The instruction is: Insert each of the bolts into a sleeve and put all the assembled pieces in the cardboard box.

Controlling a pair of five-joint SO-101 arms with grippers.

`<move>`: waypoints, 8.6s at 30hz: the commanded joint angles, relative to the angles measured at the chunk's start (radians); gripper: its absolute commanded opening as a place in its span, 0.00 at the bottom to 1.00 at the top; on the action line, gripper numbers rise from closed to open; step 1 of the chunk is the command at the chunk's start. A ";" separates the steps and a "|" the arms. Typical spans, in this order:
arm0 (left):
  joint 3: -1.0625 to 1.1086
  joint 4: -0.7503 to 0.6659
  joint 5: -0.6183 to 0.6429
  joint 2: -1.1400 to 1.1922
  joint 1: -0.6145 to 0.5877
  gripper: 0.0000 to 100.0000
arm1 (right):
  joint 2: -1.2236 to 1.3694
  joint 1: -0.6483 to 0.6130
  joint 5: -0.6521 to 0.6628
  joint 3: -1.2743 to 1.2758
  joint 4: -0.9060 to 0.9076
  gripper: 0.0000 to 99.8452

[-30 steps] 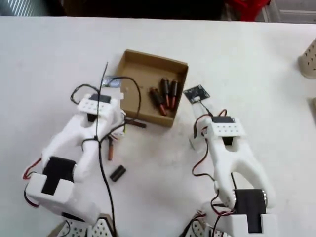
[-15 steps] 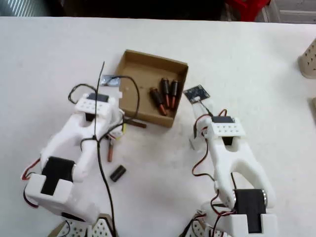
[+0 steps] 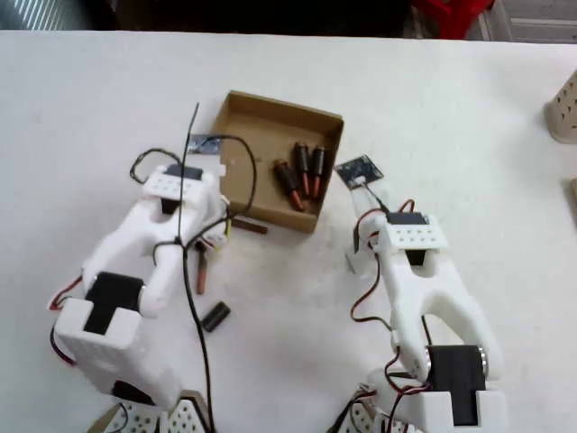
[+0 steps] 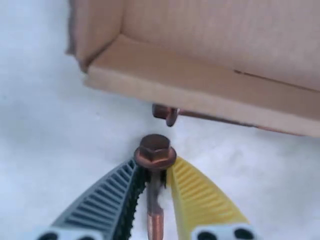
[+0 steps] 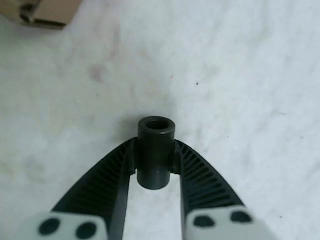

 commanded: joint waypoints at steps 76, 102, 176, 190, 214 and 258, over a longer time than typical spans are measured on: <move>0.307 -0.454 -0.087 -0.386 -0.182 0.02 | 0.074 -0.570 -0.408 0.509 -1.939 0.02; 0.308 -0.454 -0.087 -0.389 -0.173 0.02 | 0.085 -0.588 -0.411 0.858 -2.236 0.02; 0.582 -1.053 0.155 -0.983 0.162 0.02 | 0.352 -0.630 -0.410 0.795 -2.347 0.02; 0.925 -1.247 -0.123 -1.311 0.263 0.02 | 0.352 -0.628 -0.410 0.795 -2.347 0.02; 0.964 -0.778 0.103 -1.607 0.251 0.02 | 0.352 -0.627 -0.410 0.796 -2.347 0.02; 0.988 -0.888 0.066 -1.472 0.269 0.02 | 0.352 -0.625 -0.404 0.799 -2.353 0.02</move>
